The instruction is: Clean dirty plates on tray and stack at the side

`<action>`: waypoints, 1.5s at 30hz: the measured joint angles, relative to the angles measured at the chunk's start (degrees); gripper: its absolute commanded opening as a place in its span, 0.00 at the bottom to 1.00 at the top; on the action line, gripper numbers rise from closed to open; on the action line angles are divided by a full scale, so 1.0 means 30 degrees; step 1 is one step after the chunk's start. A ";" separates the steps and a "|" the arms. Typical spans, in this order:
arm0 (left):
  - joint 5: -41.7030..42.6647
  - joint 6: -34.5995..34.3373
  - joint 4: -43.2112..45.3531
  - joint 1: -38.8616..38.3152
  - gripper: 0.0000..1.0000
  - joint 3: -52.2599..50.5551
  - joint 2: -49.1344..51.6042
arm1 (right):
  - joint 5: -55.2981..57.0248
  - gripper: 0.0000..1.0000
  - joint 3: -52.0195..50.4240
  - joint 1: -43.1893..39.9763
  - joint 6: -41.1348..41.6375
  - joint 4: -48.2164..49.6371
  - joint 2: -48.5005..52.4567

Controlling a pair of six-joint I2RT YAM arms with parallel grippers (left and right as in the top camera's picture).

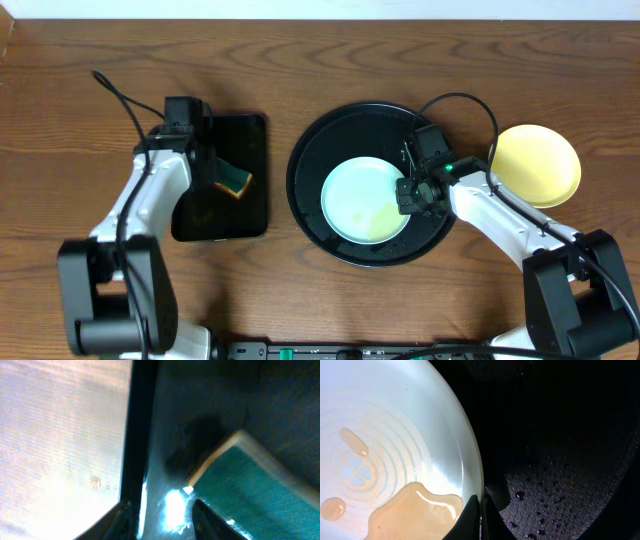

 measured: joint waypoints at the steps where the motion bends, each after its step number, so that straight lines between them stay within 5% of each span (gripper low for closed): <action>1: 0.0328 -0.0015 0.0612 0.0000 0.46 0.0015 -0.0423 | 0.0007 0.01 0.0000 0.0000 0.0000 0.0000 0.0000; 22: 0.2317 0.0510 0.4328 -0.0073 0.46 0.0095 0.2004 | 0.0007 0.01 0.0000 0.0000 0.0000 -0.0007 0.0000; 45: 0.0240 -0.1173 -0.3366 -0.0073 0.41 0.0153 0.2186 | 0.0015 0.01 0.0000 0.0000 0.0000 -0.0051 0.0000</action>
